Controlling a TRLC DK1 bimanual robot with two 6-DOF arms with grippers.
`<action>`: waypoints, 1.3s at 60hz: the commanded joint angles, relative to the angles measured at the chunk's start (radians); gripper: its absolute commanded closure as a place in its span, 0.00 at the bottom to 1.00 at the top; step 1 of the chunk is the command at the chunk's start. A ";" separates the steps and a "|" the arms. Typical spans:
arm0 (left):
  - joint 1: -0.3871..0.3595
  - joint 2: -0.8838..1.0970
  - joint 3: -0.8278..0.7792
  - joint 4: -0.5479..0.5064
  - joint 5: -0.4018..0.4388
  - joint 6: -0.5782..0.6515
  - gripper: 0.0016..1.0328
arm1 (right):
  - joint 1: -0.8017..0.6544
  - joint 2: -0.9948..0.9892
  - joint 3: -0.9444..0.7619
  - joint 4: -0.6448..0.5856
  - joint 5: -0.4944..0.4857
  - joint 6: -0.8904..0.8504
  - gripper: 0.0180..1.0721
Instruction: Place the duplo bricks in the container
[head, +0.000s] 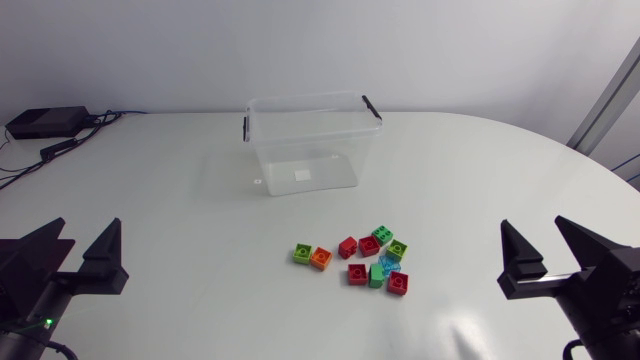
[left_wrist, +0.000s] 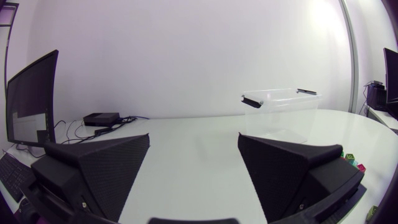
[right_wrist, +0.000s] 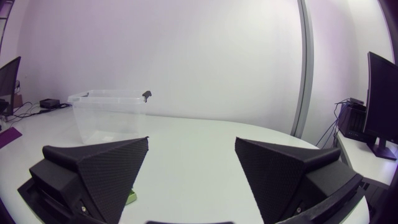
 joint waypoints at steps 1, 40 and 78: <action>-0.006 -0.010 -0.022 0.015 0.000 -0.012 0.04 | 0.009 -0.005 -0.028 0.011 -0.003 0.040 0.04; -0.003 -0.013 -0.016 0.013 -0.002 -0.029 0.04 | 0.009 -0.006 -0.028 0.010 -0.003 0.060 0.04; -0.086 0.504 0.409 -0.160 -0.002 -0.066 0.07 | 0.064 0.425 0.241 0.013 -0.004 0.095 0.05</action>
